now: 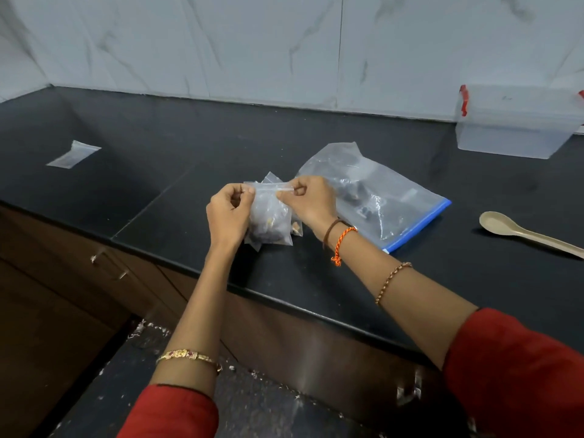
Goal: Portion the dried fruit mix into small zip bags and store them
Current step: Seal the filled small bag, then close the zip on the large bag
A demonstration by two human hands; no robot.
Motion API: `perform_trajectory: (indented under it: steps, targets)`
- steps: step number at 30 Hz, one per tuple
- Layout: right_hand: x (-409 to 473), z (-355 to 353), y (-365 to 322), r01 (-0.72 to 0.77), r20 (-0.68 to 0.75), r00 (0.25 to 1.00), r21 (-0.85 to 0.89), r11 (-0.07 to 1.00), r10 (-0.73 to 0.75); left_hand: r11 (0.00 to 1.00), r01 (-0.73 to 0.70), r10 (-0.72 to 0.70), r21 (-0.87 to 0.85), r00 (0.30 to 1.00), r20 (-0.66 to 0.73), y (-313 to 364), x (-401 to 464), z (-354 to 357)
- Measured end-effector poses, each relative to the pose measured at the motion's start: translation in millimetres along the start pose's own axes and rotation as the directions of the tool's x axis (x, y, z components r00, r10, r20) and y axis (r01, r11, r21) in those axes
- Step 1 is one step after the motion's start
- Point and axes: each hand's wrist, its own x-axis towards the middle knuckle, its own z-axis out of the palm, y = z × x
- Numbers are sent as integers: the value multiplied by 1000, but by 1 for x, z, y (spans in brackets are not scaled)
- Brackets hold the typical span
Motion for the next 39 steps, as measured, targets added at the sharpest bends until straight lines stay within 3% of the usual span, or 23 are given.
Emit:
perform_trajectory:
  steps: [7,16,27,32,39]
  targets:
    - [5,7,7,68,-81,994,-60,996,-73,999,22,-15,37,984,-179,-5,-4,9]
    - [1,-22,8,100,-118,988,-34,994,-104,989,-40,78,142,960,-269,12,-19,17]
    - [-8,-88,14,133,-137,981,-41,990,-137,964,-123,180,234,954,-240,44,-47,50]
    - [-10,-133,29,67,-162,984,-43,997,-74,945,-263,272,194,962,-21,58,-67,92]
    - [-9,-203,58,41,-183,982,-61,997,-52,926,-311,253,214,932,259,70,-96,142]
